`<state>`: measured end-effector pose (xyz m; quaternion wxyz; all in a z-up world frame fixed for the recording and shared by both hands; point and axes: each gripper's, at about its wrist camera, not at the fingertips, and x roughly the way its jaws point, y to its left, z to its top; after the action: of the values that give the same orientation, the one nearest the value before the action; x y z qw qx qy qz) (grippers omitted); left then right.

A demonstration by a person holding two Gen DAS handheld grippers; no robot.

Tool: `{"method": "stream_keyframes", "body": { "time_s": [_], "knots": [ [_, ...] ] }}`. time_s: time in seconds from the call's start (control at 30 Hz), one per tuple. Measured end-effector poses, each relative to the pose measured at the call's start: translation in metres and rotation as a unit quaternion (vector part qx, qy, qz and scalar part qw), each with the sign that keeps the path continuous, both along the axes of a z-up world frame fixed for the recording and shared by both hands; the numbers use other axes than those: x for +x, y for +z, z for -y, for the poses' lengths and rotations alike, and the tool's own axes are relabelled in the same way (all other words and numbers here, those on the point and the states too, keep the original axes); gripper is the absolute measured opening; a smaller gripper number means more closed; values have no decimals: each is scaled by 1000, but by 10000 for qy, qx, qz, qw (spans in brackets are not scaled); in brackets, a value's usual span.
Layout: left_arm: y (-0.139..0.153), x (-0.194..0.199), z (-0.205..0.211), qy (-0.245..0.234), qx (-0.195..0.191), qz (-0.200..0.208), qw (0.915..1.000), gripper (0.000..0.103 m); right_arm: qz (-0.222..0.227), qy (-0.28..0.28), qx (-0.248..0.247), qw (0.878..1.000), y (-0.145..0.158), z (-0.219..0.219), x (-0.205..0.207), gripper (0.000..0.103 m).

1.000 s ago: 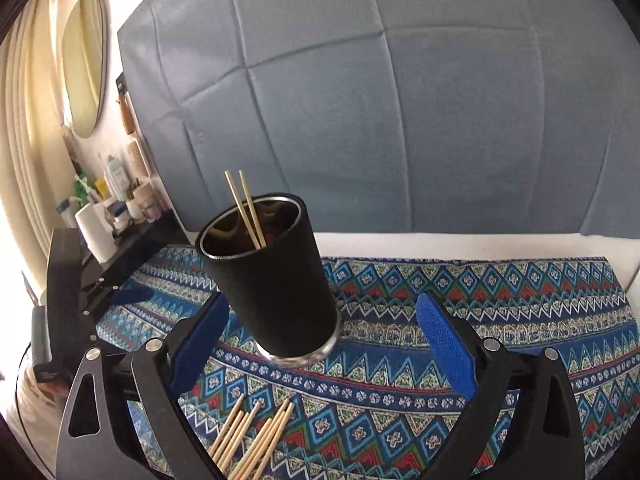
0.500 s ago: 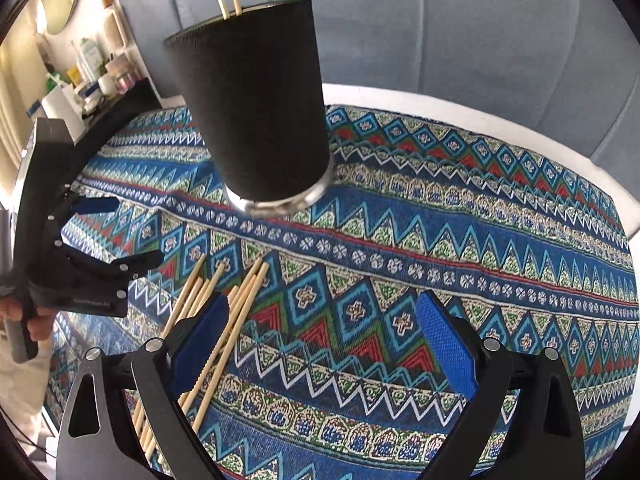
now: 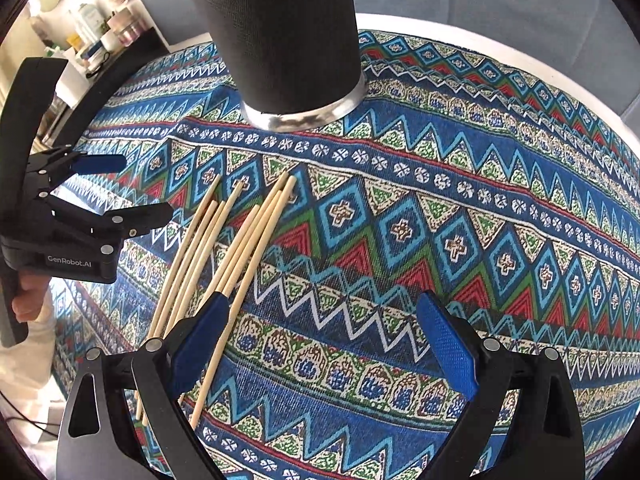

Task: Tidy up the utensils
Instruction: 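Move the left tool back and grasp a stick while the right tool grasps another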

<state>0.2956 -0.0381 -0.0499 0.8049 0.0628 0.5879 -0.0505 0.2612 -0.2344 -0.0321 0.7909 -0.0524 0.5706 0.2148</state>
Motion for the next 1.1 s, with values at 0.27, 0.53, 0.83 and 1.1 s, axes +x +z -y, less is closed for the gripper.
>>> {"method": "stream_keyframes", "body": {
  "time_s": [0.27,0.53,0.83,1.1],
  "knots": [
    [-1,-13,23,-1,-164,-266,9995,97,-274,76,4,9996,-5,-7,-12,91],
    [-13,-18,48,-16,-170,-484,9987,97,-314,57,-168,9993,-7,-22,-14,91],
    [-29,-23,67,104,-165,-662,9976,97,-334,-15,-498,9982,-14,-50,-7,91],
    [-45,-29,60,229,-222,-700,9970,99,-175,6,-951,9953,-21,-72,-10,90]
  ]
}}
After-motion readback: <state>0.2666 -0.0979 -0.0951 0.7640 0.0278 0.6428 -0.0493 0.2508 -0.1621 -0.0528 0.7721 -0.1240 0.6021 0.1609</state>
